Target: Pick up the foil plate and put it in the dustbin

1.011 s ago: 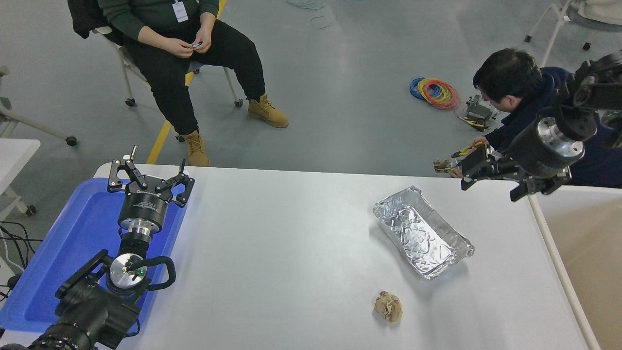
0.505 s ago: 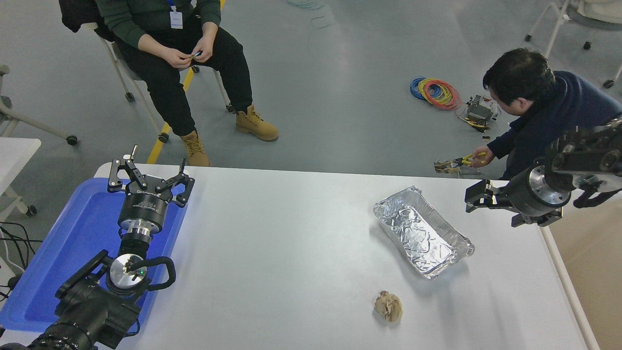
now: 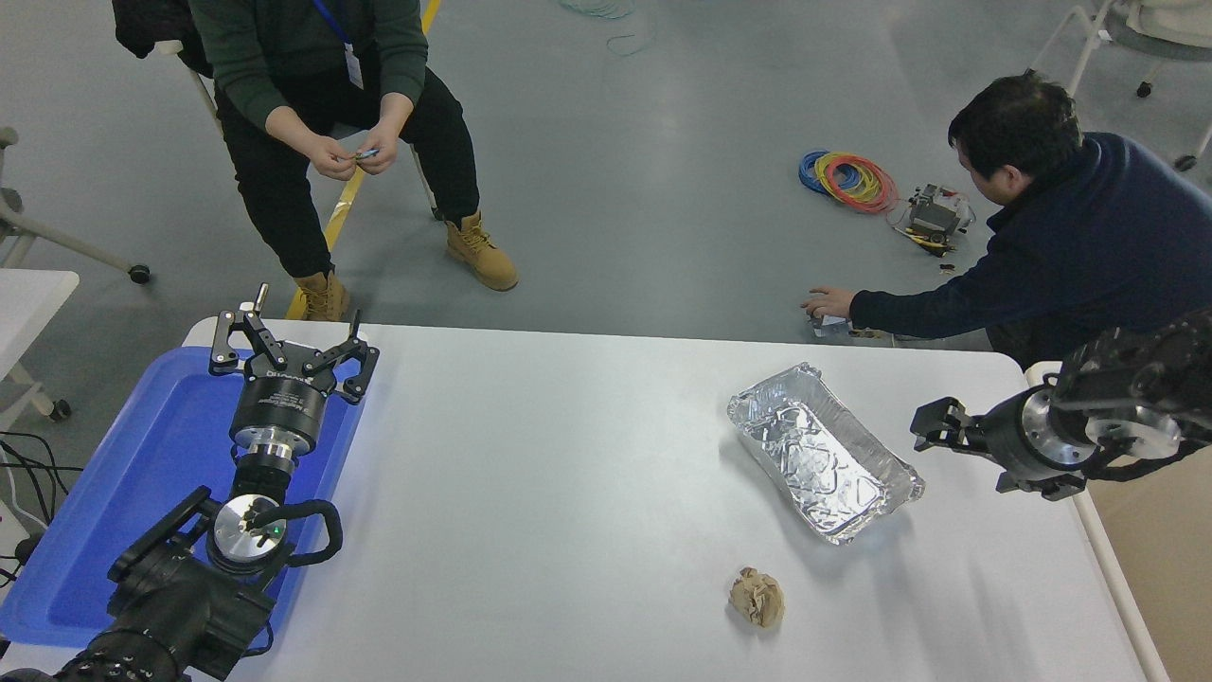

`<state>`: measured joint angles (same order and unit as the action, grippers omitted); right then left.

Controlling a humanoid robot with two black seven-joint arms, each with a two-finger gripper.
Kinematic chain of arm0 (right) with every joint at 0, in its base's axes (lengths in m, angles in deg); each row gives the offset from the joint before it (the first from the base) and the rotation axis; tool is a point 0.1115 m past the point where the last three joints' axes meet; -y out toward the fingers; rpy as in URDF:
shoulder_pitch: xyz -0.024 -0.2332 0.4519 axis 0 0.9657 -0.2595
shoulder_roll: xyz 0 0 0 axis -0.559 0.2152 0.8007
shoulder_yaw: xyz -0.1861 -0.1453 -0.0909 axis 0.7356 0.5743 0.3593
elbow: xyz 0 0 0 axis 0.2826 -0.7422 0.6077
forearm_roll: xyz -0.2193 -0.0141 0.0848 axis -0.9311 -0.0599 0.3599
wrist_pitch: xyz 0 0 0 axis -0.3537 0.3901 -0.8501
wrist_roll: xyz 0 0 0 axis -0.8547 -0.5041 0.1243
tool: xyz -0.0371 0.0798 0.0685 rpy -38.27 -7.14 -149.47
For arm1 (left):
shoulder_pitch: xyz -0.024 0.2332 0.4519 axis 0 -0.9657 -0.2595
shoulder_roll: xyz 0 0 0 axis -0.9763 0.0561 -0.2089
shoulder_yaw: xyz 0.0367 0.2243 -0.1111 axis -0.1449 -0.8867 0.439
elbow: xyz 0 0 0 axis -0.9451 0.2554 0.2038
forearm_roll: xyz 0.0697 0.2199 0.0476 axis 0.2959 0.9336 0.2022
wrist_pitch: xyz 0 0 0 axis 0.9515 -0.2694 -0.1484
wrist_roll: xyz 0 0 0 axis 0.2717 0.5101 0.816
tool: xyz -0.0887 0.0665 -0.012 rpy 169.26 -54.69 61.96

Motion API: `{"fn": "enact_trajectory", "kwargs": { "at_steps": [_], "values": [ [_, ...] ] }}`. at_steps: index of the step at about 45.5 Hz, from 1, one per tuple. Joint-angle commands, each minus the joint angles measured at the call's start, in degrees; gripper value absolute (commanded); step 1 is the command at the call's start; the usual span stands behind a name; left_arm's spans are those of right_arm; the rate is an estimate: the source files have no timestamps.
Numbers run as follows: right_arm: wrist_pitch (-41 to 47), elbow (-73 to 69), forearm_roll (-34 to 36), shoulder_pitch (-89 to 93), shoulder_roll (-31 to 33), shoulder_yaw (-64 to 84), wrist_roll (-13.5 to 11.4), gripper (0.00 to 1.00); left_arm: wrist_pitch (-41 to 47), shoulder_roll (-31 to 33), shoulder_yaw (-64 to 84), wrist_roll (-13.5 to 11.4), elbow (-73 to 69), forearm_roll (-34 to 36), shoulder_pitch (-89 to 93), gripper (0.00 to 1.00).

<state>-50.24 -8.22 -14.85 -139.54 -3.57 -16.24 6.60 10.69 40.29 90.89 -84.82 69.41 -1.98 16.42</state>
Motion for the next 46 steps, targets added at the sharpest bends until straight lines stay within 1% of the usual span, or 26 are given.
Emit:
{"fn": "enact_trajectory", "kwargs": {
  "at_steps": [1,18,27,35,40,43,46],
  "values": [
    [-4.5,-0.6,7.3,3.2,-0.8,-2.6,-0.1,0.99,0.0,0.0,0.0,0.1,0.0,0.0,0.0,1.0],
    [-8.6,0.3,6.1,9.3,-4.4,-6.2,0.2,0.97,0.0,0.0,0.0,0.1,0.1,0.0,0.0,1.0],
    [-12.2,1.5,3.8,12.2,-6.2,-7.5,0.5,0.93,0.0,0.0,0.0,0.0,0.0,0.0,0.0,1.0],
    [-15.7,2.7,2.2,15.1,-7.0,-10.7,0.7,0.83,0.0,0.0,0.0,0.1,0.0,0.0,0.0,1.0],
    [-17.2,3.9,1.3,16.3,-7.9,-11.4,0.8,0.73,0.0,0.0,0.0,0.0,0.0,0.0,0.0,1.0],
    [-17.6,4.4,1.3,16.7,-8.3,-11.5,0.9,0.65,0.0,0.0,0.0,0.0,0.0,0.0,0.0,1.0],
    [-17.7,4.8,1.3,16.9,-8.5,-11.6,0.9,0.6,0.0,0.0,0.0,0.1,0.0,0.0,0.0,1.0]
  ]
}}
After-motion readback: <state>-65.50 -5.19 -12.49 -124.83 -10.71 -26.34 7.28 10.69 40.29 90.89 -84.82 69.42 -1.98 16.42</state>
